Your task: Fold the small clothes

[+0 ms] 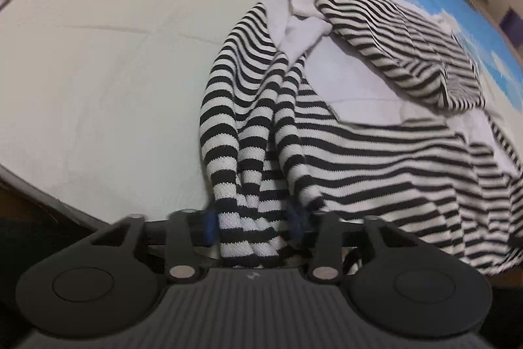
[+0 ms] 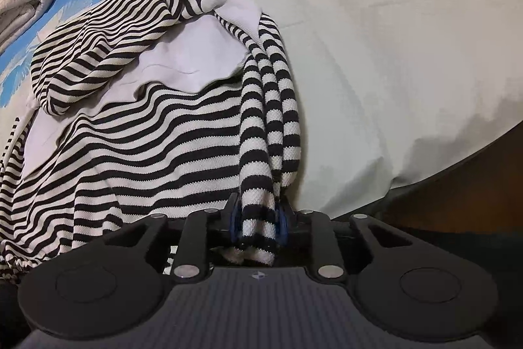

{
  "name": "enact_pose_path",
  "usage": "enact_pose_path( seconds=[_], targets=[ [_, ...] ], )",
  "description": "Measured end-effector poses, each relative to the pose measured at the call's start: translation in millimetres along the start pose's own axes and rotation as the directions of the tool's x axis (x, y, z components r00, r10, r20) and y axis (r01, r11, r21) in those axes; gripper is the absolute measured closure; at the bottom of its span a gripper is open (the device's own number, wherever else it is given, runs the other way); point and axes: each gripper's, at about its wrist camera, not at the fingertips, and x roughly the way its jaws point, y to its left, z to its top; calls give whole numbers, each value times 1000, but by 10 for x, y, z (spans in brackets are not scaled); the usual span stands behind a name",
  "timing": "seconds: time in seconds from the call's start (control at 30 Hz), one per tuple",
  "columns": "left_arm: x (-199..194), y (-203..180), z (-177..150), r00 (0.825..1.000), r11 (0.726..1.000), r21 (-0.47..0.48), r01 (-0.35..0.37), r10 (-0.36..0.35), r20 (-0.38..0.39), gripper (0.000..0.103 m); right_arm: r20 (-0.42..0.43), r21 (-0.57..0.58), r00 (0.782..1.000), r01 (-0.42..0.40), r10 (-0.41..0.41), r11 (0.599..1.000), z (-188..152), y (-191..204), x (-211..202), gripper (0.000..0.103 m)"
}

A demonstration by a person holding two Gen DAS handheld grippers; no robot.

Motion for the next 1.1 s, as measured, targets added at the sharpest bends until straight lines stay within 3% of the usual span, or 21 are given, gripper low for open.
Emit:
enact_pose_path(
  seconds=[0.1,0.27,0.43,0.57,0.73,0.83,0.9,1.0,1.1],
  targets=[
    [-21,-11,-4,1000,1000,20,-5,5,12,95,22,-14,1000,-5,6,1000,-3,30,-43,93],
    [-168,-39,45,999,999,52,9,-12,51,97,100,-8,994,-34,35,999,25,33,-215,96],
    [-604,42,191,988,995,22,102,-104,112,97,198,-44,974,-104,110,994,97,82,-604,97],
    [-1276,160,239,954,971,0,237,-233,188,98,271,-52,942,-192,199,980,198,33,-1122,97],
    [-1915,255,148,911,950,14,313,-304,279,98,360,-130,876,-294,322,947,146,-39,-1971,98],
    [-1857,334,283,905,939,-33,342,-320,280,98,403,-135,846,-324,350,936,159,-106,-2211,98],
    [-1689,345,457,917,946,-47,321,-297,267,98,406,-113,843,-338,354,934,272,-132,-2142,98],
    [-1317,358,870,923,939,-62,339,-319,216,98,388,-78,862,-322,326,944,583,-124,-1808,98],
    [-868,293,1322,939,949,-12,317,-312,146,97,358,-75,876,-320,324,945,923,-51,-1426,98]
  ],
)
